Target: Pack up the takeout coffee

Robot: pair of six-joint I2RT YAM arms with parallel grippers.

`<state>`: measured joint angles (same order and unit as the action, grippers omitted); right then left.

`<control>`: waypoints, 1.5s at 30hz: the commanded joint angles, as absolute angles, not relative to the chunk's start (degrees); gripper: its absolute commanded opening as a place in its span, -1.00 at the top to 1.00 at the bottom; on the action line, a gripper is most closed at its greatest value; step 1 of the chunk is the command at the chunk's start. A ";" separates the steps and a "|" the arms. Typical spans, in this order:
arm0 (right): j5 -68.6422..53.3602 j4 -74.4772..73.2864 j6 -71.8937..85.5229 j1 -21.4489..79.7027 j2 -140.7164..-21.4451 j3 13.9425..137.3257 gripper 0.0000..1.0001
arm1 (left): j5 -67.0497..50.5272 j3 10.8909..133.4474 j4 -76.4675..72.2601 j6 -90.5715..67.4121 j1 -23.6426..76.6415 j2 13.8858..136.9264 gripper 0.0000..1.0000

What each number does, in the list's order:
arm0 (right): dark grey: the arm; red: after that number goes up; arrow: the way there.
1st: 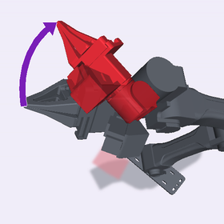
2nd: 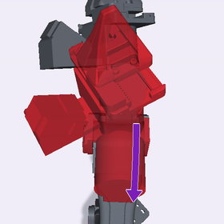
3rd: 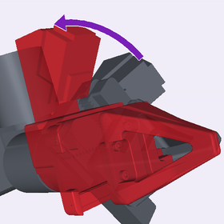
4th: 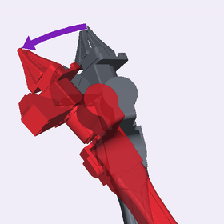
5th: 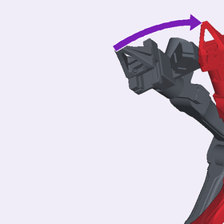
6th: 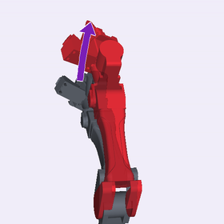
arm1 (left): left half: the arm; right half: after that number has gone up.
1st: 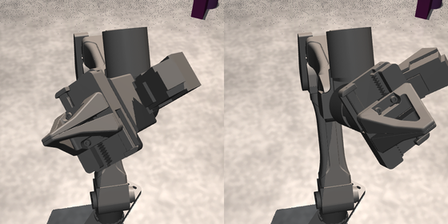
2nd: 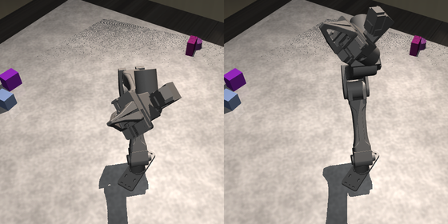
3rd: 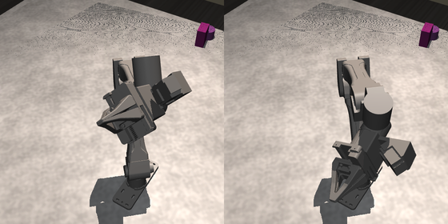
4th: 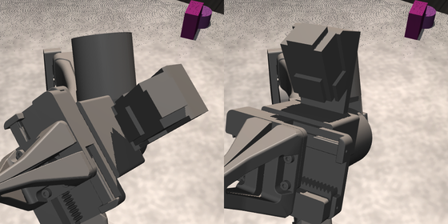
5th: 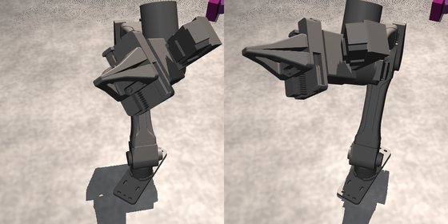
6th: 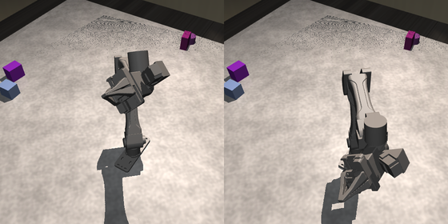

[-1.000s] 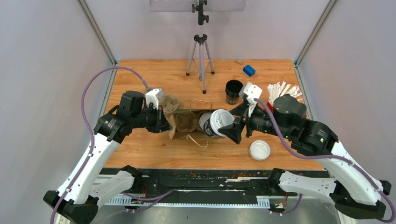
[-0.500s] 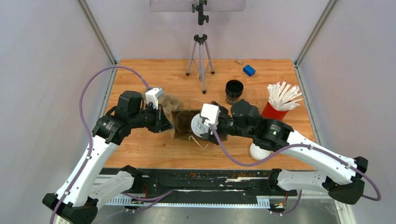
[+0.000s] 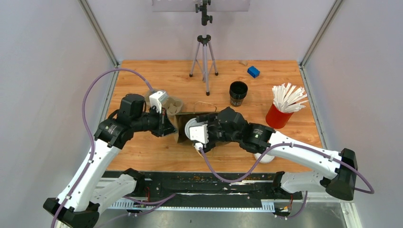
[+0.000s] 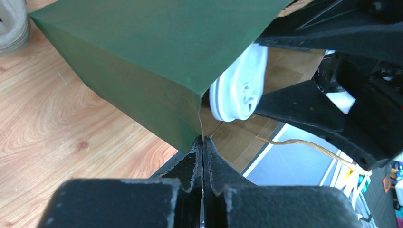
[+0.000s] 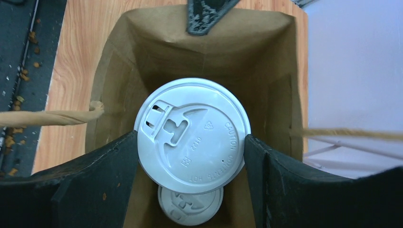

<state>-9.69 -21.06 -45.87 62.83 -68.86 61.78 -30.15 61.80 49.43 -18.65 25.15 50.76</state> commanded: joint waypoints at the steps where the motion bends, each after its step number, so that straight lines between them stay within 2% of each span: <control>1: -13.19 -13.74 -54.94 63.11 -70.25 59.35 -0.37 | -31.69 61.62 47.80 -16.46 25.42 49.45 1.00; 12: -12.99 -12.20 -60.46 62.75 -76.63 59.41 -0.36 | -32.48 59.28 49.25 -14.93 25.45 48.73 1.00; 45: -14.86 -5.84 -66.79 59.22 -84.16 55.76 -0.33 | -32.40 58.18 49.78 -15.68 25.40 48.93 1.00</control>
